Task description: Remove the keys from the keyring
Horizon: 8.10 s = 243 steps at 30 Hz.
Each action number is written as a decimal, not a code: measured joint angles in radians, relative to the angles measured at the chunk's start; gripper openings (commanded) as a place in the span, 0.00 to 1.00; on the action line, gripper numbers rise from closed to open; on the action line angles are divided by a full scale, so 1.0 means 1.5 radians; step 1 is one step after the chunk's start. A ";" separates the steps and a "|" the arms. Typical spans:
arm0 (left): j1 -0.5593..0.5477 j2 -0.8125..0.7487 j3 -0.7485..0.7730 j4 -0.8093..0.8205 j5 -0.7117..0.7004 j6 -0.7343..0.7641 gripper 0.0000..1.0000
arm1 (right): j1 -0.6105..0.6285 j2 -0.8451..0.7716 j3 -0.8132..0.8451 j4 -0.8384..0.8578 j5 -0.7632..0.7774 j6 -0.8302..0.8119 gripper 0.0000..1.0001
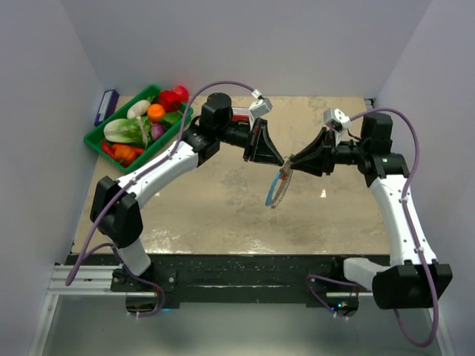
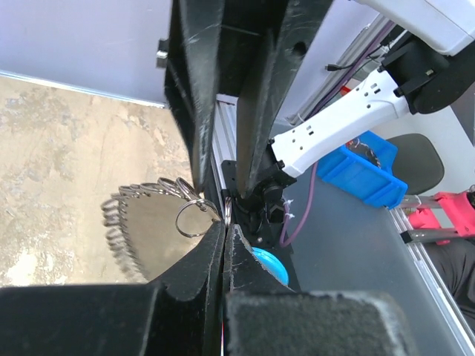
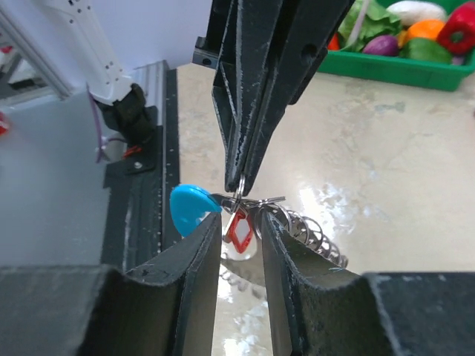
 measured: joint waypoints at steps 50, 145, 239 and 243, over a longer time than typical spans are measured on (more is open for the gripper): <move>0.000 0.000 -0.011 0.090 0.000 -0.079 0.00 | -0.005 0.090 0.084 -0.176 -0.065 -0.115 0.40; -0.012 0.016 -0.010 0.039 -0.040 -0.044 0.00 | -0.003 0.200 0.205 -0.510 -0.061 -0.487 0.27; -0.054 0.027 0.161 -0.281 -0.110 0.265 0.23 | 0.197 0.160 0.431 -0.530 0.495 -0.277 0.00; -0.054 0.027 0.157 -0.281 -0.101 0.262 0.23 | 0.197 0.160 0.431 -0.531 0.488 -0.278 0.00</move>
